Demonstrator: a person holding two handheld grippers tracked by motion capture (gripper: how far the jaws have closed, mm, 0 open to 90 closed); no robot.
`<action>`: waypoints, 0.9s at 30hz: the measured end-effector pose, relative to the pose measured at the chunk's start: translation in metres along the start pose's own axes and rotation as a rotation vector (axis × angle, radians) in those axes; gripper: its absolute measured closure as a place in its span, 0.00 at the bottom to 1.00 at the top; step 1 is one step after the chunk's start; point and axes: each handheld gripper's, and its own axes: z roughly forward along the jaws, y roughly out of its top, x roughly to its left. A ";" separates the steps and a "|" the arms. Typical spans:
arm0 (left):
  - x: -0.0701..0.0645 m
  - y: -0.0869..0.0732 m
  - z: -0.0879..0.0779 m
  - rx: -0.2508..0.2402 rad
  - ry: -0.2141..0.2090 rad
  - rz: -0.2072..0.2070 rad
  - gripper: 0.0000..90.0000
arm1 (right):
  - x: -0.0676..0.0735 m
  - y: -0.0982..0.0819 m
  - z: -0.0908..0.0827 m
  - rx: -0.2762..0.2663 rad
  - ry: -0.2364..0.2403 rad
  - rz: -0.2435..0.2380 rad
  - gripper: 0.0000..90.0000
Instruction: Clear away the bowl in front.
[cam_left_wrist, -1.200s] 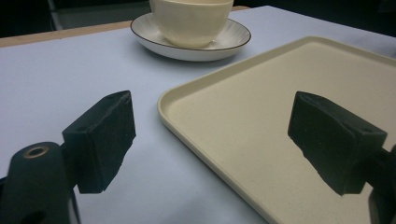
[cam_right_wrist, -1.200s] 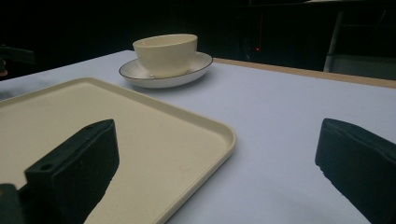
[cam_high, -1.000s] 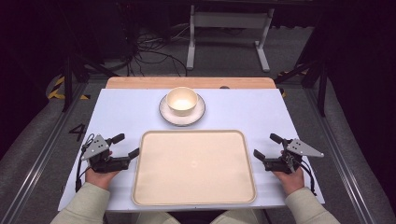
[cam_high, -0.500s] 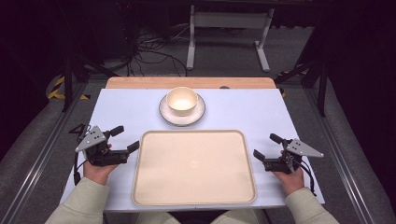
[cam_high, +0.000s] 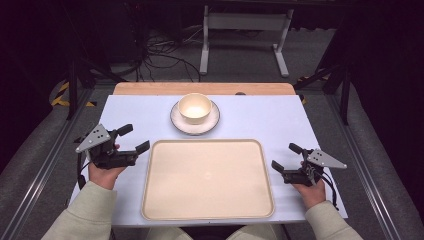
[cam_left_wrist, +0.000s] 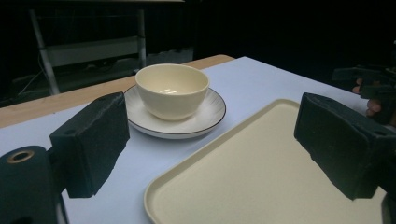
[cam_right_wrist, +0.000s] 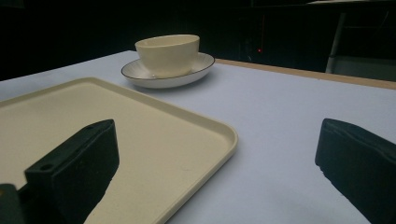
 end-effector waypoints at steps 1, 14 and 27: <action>0.000 0.001 0.001 -0.002 -0.002 -0.002 0.12 | 0.000 0.000 0.000 0.000 0.000 0.000 0.00; 0.011 0.022 0.024 0.020 -0.003 -0.007 0.12 | 0.000 0.000 0.000 0.001 0.003 -0.001 0.00; 0.020 0.038 0.051 0.044 -0.017 -0.031 0.12 | -0.001 0.000 0.000 -0.002 0.009 0.003 0.00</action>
